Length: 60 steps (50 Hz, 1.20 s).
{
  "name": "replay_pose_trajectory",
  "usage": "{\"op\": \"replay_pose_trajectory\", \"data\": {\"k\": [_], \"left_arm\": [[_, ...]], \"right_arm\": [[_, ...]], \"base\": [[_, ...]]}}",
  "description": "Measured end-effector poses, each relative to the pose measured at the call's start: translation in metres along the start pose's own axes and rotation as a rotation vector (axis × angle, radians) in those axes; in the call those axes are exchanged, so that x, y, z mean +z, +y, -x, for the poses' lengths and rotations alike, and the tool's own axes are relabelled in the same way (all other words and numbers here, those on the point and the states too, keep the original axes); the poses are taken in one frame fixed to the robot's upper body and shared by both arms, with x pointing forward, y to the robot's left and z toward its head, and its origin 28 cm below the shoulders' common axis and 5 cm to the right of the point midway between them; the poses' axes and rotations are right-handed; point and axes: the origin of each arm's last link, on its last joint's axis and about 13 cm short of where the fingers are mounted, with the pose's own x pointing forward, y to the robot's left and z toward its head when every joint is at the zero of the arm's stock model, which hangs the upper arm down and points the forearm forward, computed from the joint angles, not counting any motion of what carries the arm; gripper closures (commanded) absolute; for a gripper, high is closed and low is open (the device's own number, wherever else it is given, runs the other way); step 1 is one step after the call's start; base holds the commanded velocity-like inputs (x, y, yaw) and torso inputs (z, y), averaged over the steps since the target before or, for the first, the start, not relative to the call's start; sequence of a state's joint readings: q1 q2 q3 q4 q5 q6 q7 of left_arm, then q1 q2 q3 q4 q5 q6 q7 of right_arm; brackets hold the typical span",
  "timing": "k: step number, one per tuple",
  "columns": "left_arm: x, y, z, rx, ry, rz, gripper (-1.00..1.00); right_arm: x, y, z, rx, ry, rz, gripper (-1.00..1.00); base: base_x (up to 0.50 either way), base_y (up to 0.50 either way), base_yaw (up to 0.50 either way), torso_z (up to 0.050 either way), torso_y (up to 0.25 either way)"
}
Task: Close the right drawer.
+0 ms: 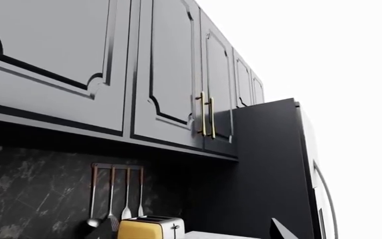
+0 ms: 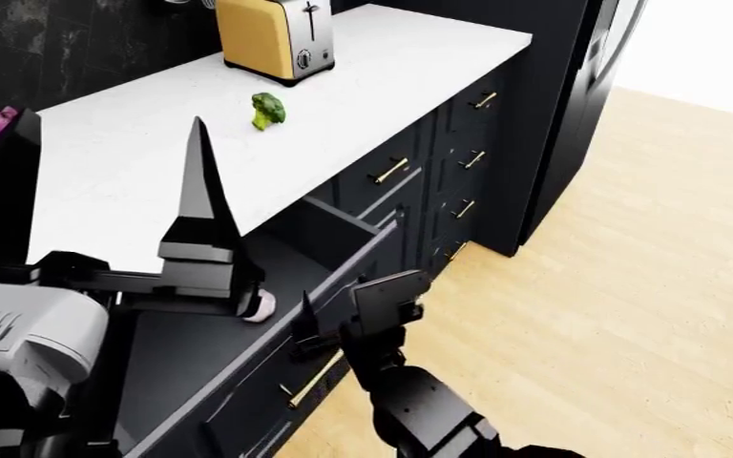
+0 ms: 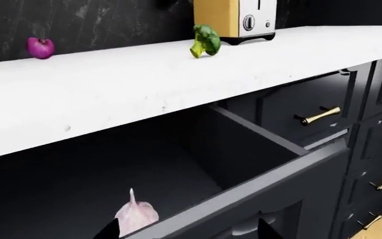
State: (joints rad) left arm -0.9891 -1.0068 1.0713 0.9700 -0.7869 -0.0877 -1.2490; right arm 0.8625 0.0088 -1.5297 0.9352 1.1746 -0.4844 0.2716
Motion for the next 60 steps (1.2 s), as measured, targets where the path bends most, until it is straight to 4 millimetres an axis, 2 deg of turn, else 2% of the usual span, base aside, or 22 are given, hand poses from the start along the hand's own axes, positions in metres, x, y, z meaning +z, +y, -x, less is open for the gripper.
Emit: {"op": "replay_pose_trajectory", "data": {"k": [20, 26, 32, 42, 60], "left_arm": [[0.001, -0.001, -0.001, -0.006, -0.003, 0.002, -1.0], [0.001, -0.002, -0.001, -0.007, -0.005, 0.005, -1.0], [0.002, -0.003, -0.001, -0.008, -0.007, 0.005, -1.0], [0.004, -0.004, -0.001, -0.011, -0.011, 0.007, -1.0], [0.004, -0.007, -0.001, -0.013, -0.015, 0.016, -1.0]], "right_arm": [[0.019, -0.001, -0.012, 0.006, -0.04, 0.038, -1.0], [0.033, -0.006, -0.003, -0.061, -0.094, 0.107, -1.0], [0.046, -0.016, 0.017, -0.134, -0.145, 0.164, -1.0], [0.065, -0.026, 0.063, -0.247, -0.209, 0.258, -1.0], [0.096, -0.028, 0.14, -0.413, -0.332, 0.392, -1.0]], "base": [[0.0, 0.0, 0.0, 0.0, 0.0], [0.0, 0.0, 0.0, 0.0, 0.0], [0.0, 0.0, 0.0, 0.0, 0.0], [0.0, 0.0, 0.0, 0.0, 0.0], [0.0, 0.0, 0.0, 0.0, 0.0]]}}
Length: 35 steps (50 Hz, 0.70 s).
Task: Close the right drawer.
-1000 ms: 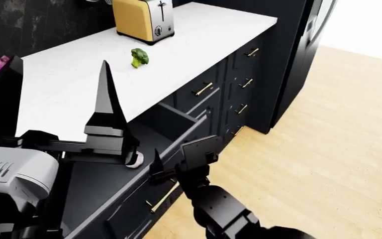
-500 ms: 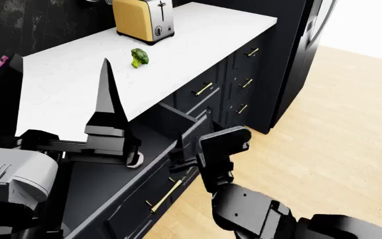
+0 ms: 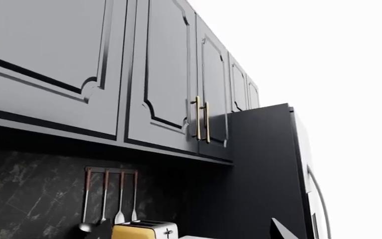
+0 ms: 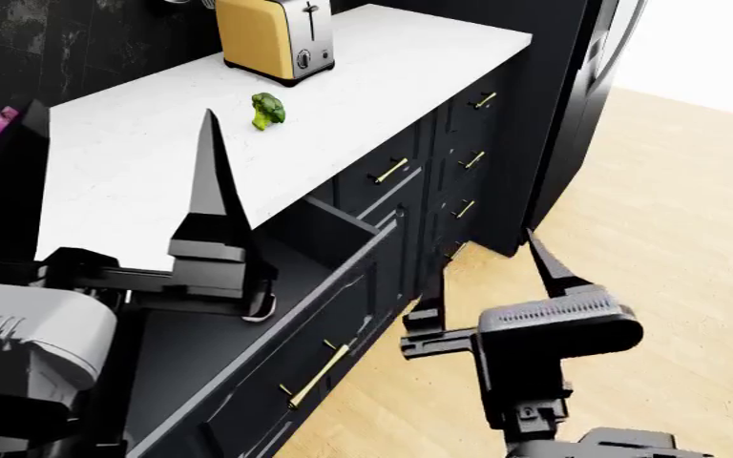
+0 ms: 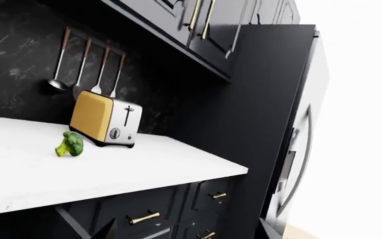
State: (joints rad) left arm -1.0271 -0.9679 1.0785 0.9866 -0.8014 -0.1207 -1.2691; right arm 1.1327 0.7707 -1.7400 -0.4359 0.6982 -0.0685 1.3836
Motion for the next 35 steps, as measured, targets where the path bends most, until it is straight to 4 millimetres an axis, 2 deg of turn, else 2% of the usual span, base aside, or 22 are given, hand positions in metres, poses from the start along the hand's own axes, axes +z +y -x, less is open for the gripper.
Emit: {"op": "replay_pose_trajectory", "data": {"k": [15, 35], "left_arm": [[-0.002, -0.002, 0.0, 0.0, 0.001, 0.009, -1.0], [-0.003, -0.004, 0.0, -0.007, 0.002, 0.017, -1.0]], "right_arm": [[0.027, -0.025, 0.031, -0.131, -0.071, 0.066, -1.0], [0.044, -0.054, 0.064, -0.283, -0.152, 0.147, -1.0]], "base": [[0.0, 0.0, 0.0, 0.0, 0.0], [0.0, 0.0, 0.0, 0.0, 0.0]]}}
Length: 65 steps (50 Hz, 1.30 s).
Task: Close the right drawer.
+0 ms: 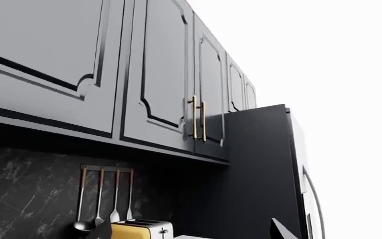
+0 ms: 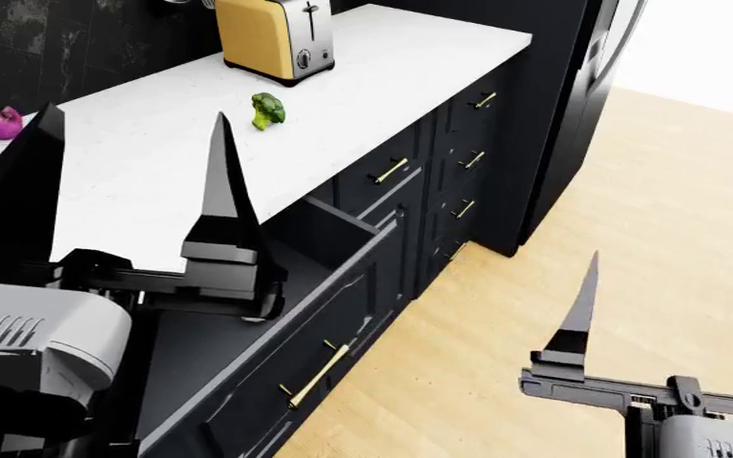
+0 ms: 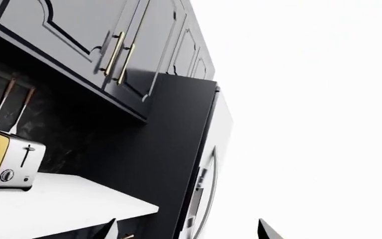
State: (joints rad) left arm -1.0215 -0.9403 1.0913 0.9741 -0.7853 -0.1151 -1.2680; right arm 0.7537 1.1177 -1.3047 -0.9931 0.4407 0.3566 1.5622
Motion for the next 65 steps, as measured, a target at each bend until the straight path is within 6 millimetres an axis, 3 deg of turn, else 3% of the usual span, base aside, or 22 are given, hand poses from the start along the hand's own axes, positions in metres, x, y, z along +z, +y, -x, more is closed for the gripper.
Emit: {"op": "replay_pose_trajectory", "data": {"k": [15, 28, 53, 65], "left_arm": [[-0.003, -0.004, -0.002, -0.018, 0.008, 0.012, -1.0], [-0.008, -0.021, -0.009, -0.106, 0.05, 0.086, -1.0], [-0.031, -0.04, -0.013, -0.197, 0.139, 0.157, -1.0], [-0.055, -0.052, -0.011, -0.28, 0.247, 0.198, -1.0]], "right_arm": [[0.002, -0.009, 0.005, -0.033, -0.034, 0.026, -1.0], [0.002, -0.012, 0.007, -0.041, -0.039, 0.027, -1.0], [0.002, -0.052, 0.027, -0.166, -0.038, 0.069, -1.0], [0.004, -0.06, 0.033, -0.167, -0.053, 0.075, -1.0]], "base": [[0.0, 0.0, 0.0, 0.0, 0.0], [0.0, 0.0, 0.0, 0.0, 0.0], [0.0, 0.0, 0.0, 0.0, 0.0], [0.0, 0.0, 0.0, 0.0, 0.0]]}}
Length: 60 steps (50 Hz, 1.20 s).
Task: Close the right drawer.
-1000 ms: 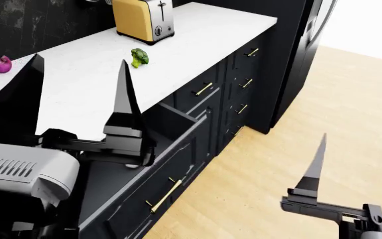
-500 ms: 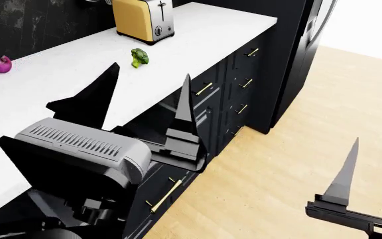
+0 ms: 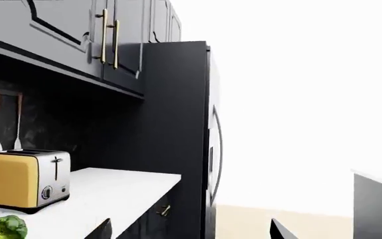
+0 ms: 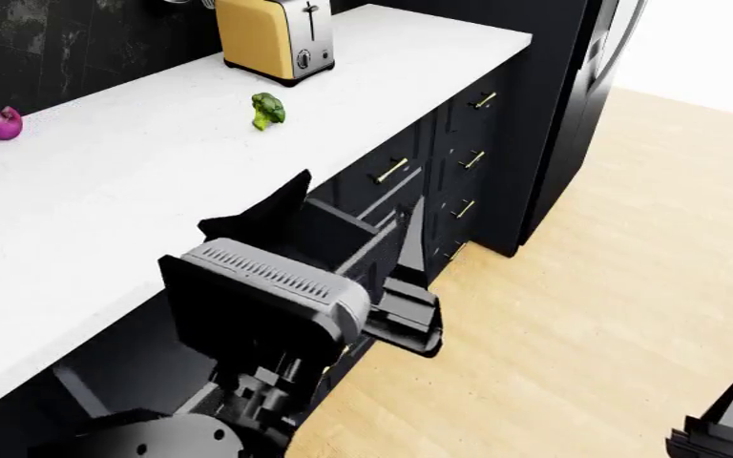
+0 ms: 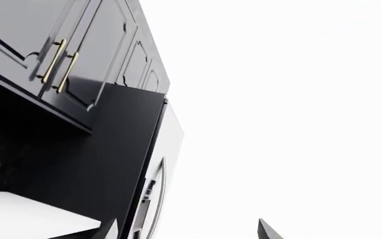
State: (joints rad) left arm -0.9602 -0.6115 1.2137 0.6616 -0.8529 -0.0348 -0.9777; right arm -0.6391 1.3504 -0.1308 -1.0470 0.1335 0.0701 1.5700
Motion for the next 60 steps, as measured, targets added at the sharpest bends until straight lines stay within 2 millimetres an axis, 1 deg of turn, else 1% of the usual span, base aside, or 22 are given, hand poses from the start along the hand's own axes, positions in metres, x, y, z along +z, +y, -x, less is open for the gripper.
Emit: {"op": "replay_pose_trajectory", "data": {"k": [14, 28, 38, 60], "left_arm": [[-0.033, -0.012, 0.001, -0.099, 0.128, 0.071, -1.0], [-0.058, -0.019, 0.01, -0.134, 0.224, 0.133, -1.0], [-0.073, -0.018, 0.016, -0.115, 0.29, 0.173, -1.0], [-0.106, -0.007, 0.033, -0.027, 0.425, 0.237, -1.0]], "right_arm": [[0.001, -0.001, 0.0, 0.005, -0.007, -0.006, -1.0], [0.001, 0.0, -0.001, 0.009, -0.008, -0.011, -1.0], [0.001, 0.003, -0.002, 0.015, -0.009, -0.016, -1.0], [0.0, 0.009, -0.004, 0.027, -0.011, -0.025, -1.0]], "base": [[0.0, 0.0, 0.0, 0.0, 0.0], [0.0, 0.0, 0.0, 0.0, 0.0], [0.0, 0.0, 0.0, 0.0, 0.0], [0.0, 0.0, 0.0, 0.0, 0.0]]}}
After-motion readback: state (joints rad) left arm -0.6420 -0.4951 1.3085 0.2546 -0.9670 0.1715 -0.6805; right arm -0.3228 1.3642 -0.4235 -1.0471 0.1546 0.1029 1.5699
